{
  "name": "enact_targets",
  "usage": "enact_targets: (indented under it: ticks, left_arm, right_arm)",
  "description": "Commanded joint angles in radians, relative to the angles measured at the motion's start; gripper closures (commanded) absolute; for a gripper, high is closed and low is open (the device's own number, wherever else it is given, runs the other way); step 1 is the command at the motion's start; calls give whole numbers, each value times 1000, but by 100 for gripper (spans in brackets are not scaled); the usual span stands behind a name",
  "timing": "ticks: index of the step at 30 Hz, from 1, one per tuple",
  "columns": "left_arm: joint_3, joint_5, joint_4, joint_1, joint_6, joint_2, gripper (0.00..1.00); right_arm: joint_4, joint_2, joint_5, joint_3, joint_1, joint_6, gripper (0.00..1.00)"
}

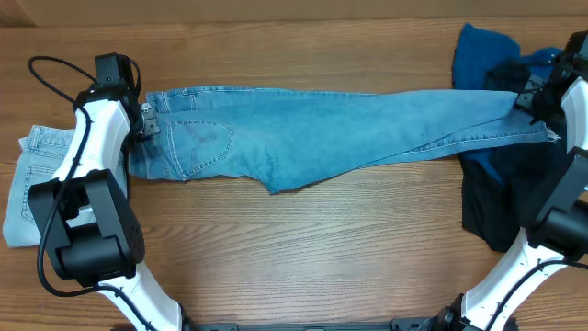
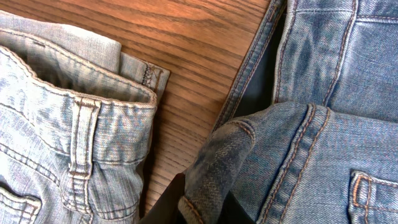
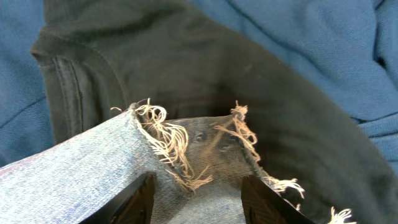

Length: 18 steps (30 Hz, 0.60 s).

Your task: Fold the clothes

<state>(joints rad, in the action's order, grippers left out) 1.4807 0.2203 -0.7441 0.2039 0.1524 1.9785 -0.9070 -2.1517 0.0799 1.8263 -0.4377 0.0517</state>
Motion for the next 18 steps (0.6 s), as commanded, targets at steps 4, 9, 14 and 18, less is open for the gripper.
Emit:
enact_targets:
  ticks: [4,9,14,18]
  left_arm:
    - [7,23,-7,5,-19,-21,85]
    - [7,23,-7,5,-19,-21,85]
    - [7,23,-7,5,-19,-21,85]
    - [7,22,-7,5,-18,-21,85]
  right_arm:
    - [18,-32,-120,-8,3,4,51]
    - [-18,-82,-124,-8,4,5,64]
    - [-47,-81,-123,2,3,5,96]
    - [-102,-28,-123,64,4,5,96]
